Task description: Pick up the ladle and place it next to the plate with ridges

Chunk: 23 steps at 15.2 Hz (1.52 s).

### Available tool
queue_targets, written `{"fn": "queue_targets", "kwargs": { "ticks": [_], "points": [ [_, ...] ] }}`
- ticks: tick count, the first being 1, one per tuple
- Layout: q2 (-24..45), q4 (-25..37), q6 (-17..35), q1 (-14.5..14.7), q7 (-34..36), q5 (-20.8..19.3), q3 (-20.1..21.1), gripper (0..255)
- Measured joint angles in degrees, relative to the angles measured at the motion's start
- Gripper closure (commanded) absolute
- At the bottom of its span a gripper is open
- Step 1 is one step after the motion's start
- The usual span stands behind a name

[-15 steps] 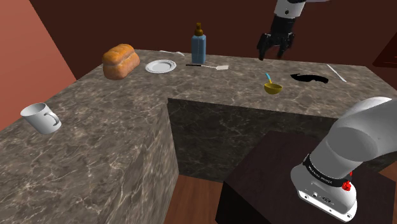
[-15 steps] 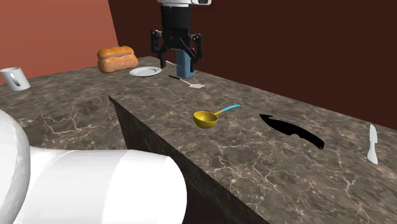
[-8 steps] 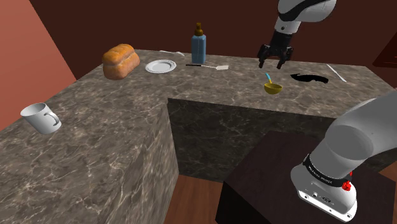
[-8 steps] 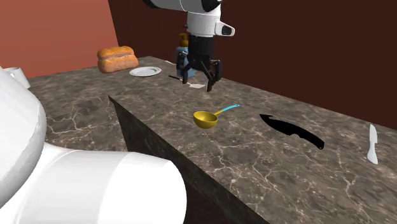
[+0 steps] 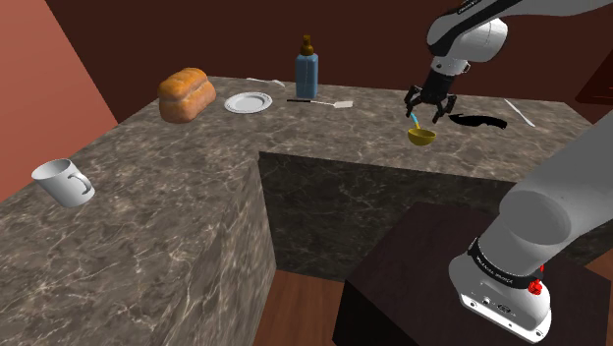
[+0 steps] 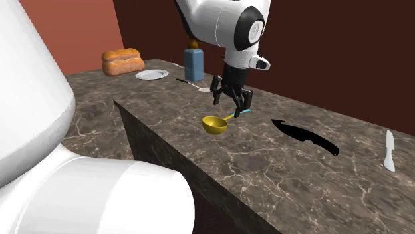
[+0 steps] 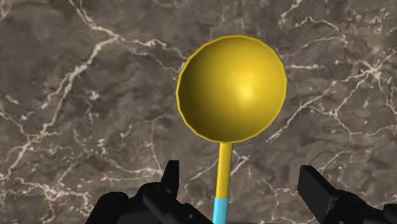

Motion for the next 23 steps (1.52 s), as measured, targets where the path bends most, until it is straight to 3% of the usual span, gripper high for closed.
{"fn": "queue_targets", "kwargs": {
  "ticks": [7,14,15,23],
  "points": [
    [4.4,-1.9,5.6,0.3,-1.7,3.5,-0.6,0],
    [5.4,-2.3,6.8,0.5,-2.2,4.2,-0.6,0],
    [5.4,-2.3,6.8,0.5,-2.3,4.2,-0.6,255],
    [5.4,-2.2,6.8,0.4,-2.3,4.2,-0.7,255]
  ]
}}
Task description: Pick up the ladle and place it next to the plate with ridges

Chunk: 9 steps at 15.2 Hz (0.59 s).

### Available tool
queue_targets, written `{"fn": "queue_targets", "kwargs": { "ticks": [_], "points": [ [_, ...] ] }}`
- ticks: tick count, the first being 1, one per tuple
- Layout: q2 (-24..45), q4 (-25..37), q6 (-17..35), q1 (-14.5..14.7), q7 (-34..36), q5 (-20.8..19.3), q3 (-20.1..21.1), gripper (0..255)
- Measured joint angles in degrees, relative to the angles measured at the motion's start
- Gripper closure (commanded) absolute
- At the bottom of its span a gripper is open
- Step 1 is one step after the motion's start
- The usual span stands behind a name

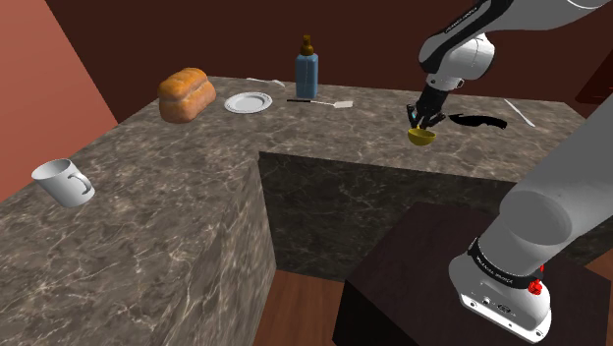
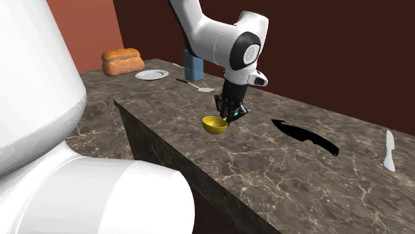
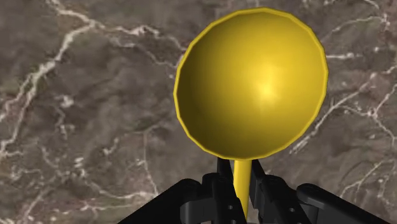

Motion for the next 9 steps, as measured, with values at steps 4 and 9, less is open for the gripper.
{"fn": "queue_targets", "kwargs": {
  "ticks": [4,9],
  "points": [
    [-0.8,0.2,-0.9,-0.1,0.6,-0.6,0.0,255],
    [-3.4,1.7,-4.5,-0.3,2.5,-2.5,0.3,255]
  ]
}}
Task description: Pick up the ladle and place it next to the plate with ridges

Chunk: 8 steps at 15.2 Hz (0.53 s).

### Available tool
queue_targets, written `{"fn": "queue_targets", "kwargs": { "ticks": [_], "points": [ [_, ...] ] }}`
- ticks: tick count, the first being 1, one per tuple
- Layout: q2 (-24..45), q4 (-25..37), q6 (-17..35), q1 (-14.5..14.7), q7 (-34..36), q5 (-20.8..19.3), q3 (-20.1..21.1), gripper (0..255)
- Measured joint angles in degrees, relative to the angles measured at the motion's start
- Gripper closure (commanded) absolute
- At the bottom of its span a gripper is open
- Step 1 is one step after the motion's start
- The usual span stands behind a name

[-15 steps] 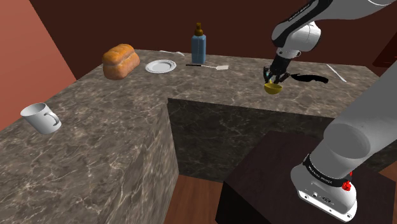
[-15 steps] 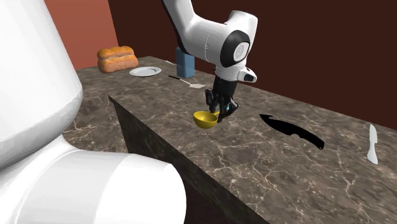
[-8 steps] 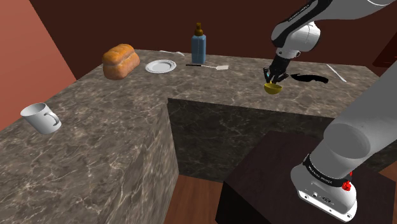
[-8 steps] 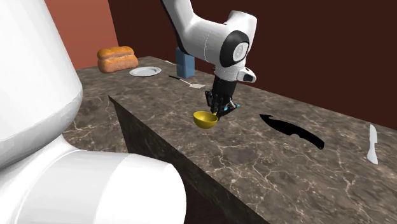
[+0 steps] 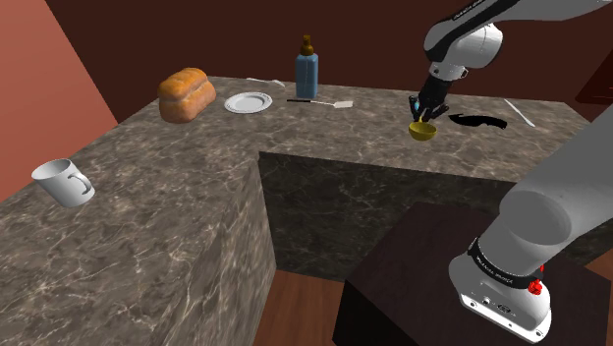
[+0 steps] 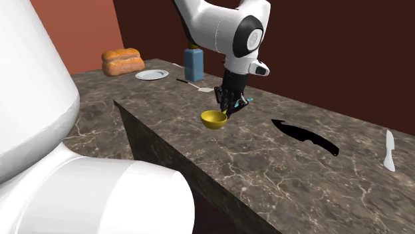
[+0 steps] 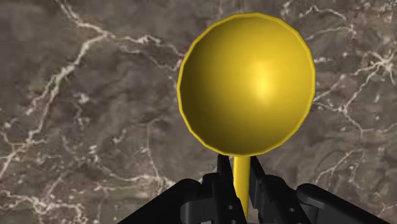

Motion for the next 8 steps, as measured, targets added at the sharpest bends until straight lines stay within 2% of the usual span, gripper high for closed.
{"fn": "queue_targets", "kwargs": {
  "ticks": [8],
  "points": [
    [-3.6,3.1,-6.2,-0.4,2.4,-2.3,0.5,255]
  ]
}}
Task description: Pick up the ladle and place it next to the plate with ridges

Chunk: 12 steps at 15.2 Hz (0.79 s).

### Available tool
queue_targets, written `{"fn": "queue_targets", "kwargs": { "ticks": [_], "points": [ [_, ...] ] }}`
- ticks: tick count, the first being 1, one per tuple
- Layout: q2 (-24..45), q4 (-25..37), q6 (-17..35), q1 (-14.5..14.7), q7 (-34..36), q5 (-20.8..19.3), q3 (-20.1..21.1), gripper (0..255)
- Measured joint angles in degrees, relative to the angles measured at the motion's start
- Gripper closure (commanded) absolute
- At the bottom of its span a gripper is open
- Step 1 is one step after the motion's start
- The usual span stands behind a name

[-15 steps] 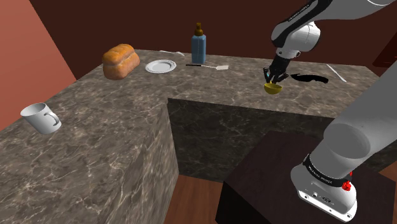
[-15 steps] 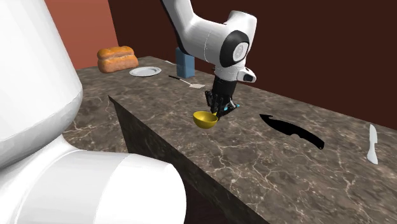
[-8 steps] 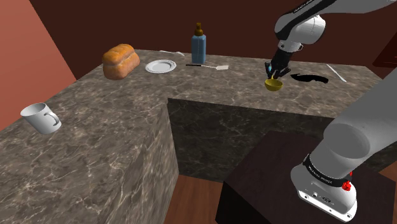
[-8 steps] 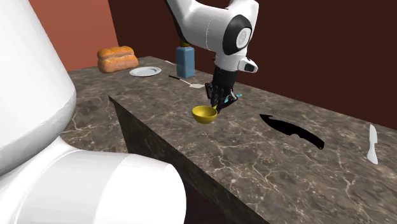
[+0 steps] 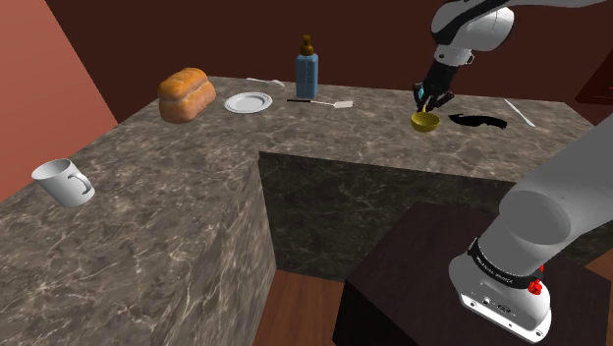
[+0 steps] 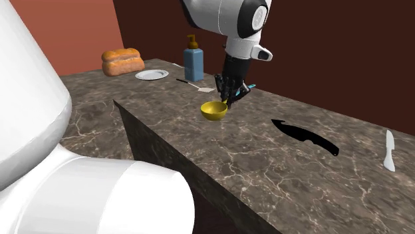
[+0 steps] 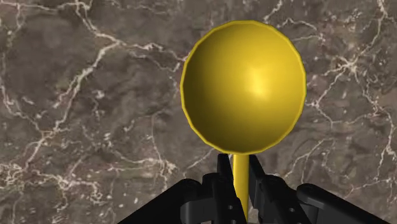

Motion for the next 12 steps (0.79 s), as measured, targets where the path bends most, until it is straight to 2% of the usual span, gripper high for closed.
{"fn": "queue_targets", "kwargs": {
  "ticks": [9,12],
  "points": [
    [-2.8,4.4,-6.8,-0.2,1.9,-1.5,0.6,255],
    [-2.5,4.7,-6.5,1.0,4.6,-0.9,2.4,255]
  ]
}}
